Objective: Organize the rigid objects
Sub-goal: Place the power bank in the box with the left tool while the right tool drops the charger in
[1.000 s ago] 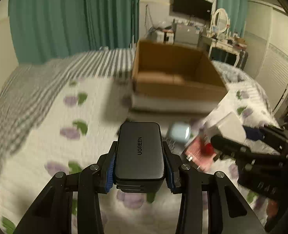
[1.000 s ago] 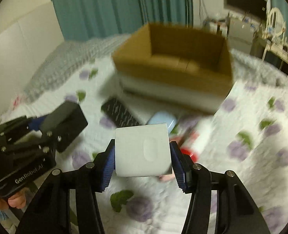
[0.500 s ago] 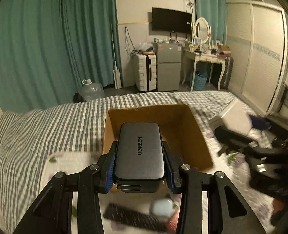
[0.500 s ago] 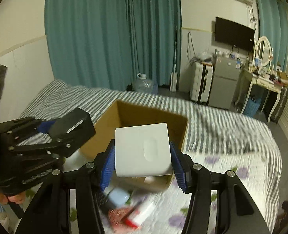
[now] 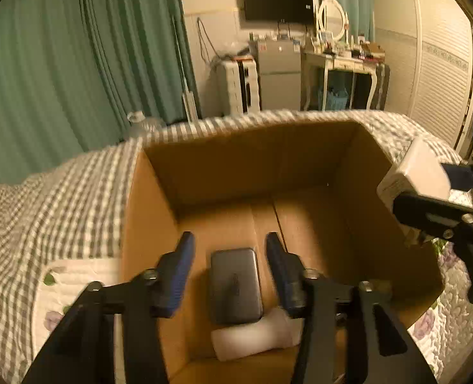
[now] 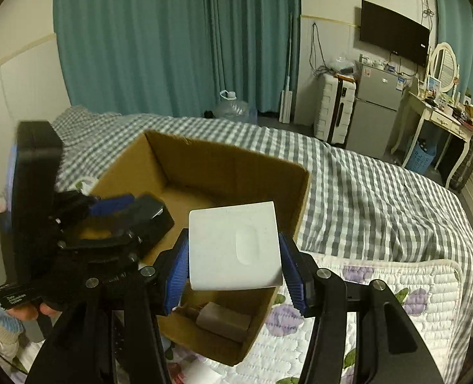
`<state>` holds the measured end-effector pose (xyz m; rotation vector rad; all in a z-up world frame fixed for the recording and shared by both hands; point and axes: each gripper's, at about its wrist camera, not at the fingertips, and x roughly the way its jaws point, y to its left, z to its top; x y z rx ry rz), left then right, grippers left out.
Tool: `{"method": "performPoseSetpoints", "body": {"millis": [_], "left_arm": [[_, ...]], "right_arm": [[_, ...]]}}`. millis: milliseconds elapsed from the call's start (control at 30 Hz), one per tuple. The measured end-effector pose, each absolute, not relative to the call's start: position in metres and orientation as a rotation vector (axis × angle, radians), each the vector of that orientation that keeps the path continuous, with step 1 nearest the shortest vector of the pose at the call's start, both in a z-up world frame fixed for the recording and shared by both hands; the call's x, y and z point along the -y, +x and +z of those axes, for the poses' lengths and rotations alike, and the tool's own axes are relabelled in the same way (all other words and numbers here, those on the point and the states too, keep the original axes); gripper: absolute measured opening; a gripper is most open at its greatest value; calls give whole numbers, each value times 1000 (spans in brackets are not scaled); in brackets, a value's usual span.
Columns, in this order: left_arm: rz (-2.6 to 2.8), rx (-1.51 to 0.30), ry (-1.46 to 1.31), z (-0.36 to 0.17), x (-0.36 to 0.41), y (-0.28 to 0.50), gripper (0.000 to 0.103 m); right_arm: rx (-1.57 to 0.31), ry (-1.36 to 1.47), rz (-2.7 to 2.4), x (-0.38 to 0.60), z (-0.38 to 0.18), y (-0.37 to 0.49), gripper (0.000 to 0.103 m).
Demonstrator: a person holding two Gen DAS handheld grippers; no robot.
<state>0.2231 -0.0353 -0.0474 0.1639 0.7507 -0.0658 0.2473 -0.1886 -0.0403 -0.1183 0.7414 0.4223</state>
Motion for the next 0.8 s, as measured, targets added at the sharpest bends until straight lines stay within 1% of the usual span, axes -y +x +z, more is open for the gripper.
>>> {"method": "performPoseSetpoints", "body": {"millis": [367, 400, 433, 467, 633, 800], "left_arm": [[-23, -720, 68, -14, 9, 197, 58], [-16, -713, 67, -13, 7, 195, 58], [-9, -707, 67, -12, 6, 192, 59], [-5, -701, 63, -13, 2, 189, 59], [-5, -700, 36, -8, 2, 178, 59], [4, -678, 21, 1, 4, 148, 59]], "right_arm": [[-709, -111, 409, 170, -33, 256, 53], [-700, -98, 411, 169, -34, 259, 59], [-691, -90, 406, 169, -34, 259, 74], [-677, -80, 390, 172, -33, 258, 79], [-650, -52, 360, 192, -22, 229, 79], [-630, -12, 307, 216, -14, 186, 79]]}}
